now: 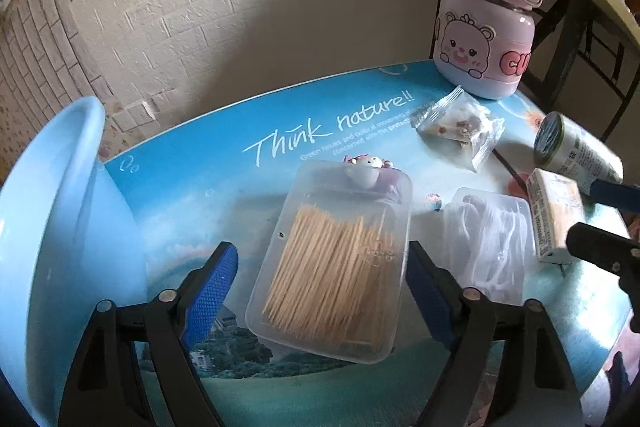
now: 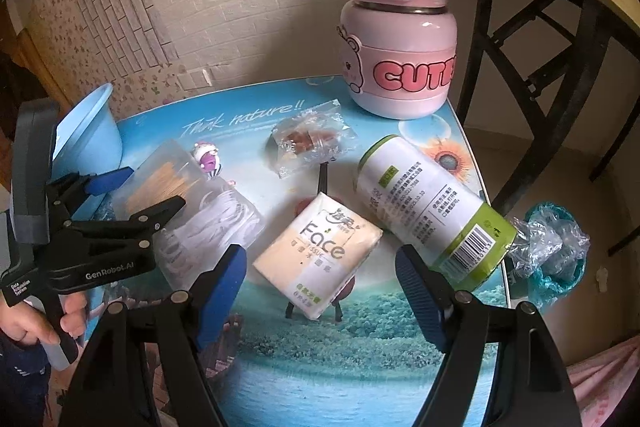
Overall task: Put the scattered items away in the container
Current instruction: 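Grasp the clear toothpick box with the left gripper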
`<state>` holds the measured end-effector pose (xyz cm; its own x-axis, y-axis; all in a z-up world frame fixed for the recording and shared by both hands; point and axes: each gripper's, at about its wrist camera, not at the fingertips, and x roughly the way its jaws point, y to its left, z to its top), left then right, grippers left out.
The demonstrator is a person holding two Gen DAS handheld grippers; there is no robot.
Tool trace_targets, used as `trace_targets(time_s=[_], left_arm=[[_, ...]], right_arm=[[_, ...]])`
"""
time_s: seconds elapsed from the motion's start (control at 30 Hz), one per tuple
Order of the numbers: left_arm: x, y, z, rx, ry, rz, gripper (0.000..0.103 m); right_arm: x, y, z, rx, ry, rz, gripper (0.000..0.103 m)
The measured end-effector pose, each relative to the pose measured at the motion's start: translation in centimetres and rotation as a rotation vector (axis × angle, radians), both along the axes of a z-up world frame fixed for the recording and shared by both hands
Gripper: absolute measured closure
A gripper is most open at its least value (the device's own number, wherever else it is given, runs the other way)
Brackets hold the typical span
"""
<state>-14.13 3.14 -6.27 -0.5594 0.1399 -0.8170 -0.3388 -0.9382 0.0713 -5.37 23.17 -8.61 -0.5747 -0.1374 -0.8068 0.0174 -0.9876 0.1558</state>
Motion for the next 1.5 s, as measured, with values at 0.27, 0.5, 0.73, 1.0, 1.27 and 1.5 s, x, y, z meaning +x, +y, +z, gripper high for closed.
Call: trace_targets(time_s=[0.27,0.5,0.73,1.0,1.27,1.5], left_arm=[[1.7,-0.5,0.4,0.048,0.021,-0.003,0.04],[3.2,-1.1,1.3,0.083,0.042,0.031,0.041],[3.5,-1.7,1.3,0.107,0.024,0.054,0.041],[3.6,-2.2,1.0,0.129,0.013,0.064,0.045],[3.9,-2.2,0.9,0.137,0.009,0.06,0.045],[4.6,-2.8,1.0,0.14,0.008,0.074,0.046]], right_arm=[[-0.2,-0.1,-0.7,0.006,-0.016,-0.035,0.025],[-0.4,-0.8,-0.8,0.01,-0.015,-0.091,0.025],[-0.9,-2.1,-1.3,0.061,-0.022,-0.133,0.025],[-1.0,-1.7,-1.9,0.065,-0.011,-0.18,0.025],[-0.9,-2.4,-1.8,0.073,0.018,-0.138,0.038],[-0.2,-2.5,-1.5,0.014,0.002,-0.005,0.04]])
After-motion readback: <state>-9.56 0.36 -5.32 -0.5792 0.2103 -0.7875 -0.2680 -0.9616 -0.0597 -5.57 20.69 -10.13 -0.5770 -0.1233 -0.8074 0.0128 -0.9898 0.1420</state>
